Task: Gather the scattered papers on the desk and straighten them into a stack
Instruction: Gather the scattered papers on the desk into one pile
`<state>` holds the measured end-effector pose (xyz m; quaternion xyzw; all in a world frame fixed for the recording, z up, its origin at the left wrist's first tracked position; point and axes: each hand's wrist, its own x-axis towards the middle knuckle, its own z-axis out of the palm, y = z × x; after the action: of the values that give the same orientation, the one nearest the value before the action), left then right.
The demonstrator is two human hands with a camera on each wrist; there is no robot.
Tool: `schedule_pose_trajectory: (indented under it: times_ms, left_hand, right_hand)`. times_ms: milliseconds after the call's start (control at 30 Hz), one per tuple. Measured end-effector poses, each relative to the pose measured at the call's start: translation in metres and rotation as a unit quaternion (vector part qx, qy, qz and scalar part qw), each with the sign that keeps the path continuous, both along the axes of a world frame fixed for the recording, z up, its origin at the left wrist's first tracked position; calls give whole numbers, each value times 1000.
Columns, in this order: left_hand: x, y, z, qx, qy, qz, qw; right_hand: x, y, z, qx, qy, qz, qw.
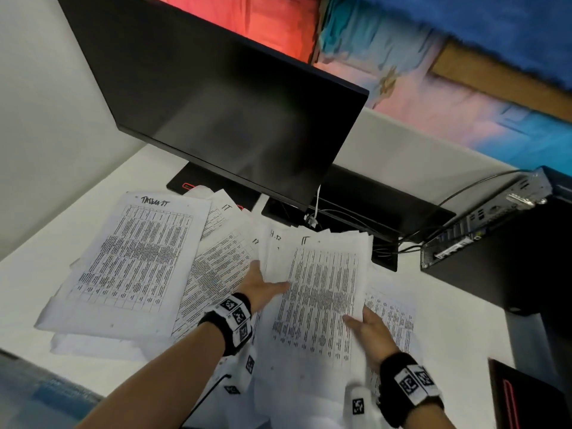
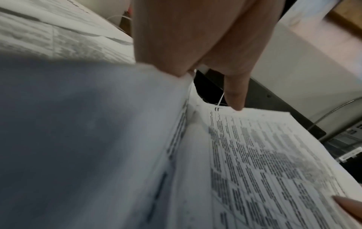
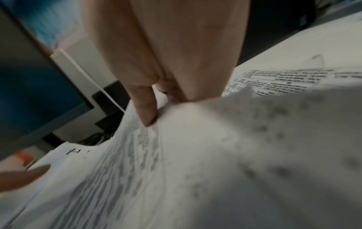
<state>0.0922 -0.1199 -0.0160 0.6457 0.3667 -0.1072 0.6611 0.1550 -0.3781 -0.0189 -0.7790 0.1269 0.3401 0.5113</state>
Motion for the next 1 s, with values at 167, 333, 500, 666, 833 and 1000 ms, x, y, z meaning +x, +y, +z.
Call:
schedule_pose_trajectory:
  times_ms: [167, 333, 500, 666, 833, 1000]
  left_hand:
    - [2, 4, 3, -74, -17, 53, 996]
    - [2, 5, 16, -41, -38, -10, 998]
    - [-13, 56, 29, 47, -17, 9, 999]
    - [-43, 103, 17, 52, 31, 46, 997]
    - [-54, 89, 10, 17, 30, 22, 999]
    - [-53, 93, 7, 21, 40, 22, 999]
  right_hand:
    - [8, -15, 10, 137, 67, -46, 987]
    - [15, -25, -2, 30, -7, -37, 999]
    - [32, -50, 6, -387, -56, -45, 919]
    - [34, -56, 13, -391, -22, 15, 920]
    - [37, -37, 15, -237, -90, 82, 964]
    - [41, -28, 22, -191, -22, 70, 979]
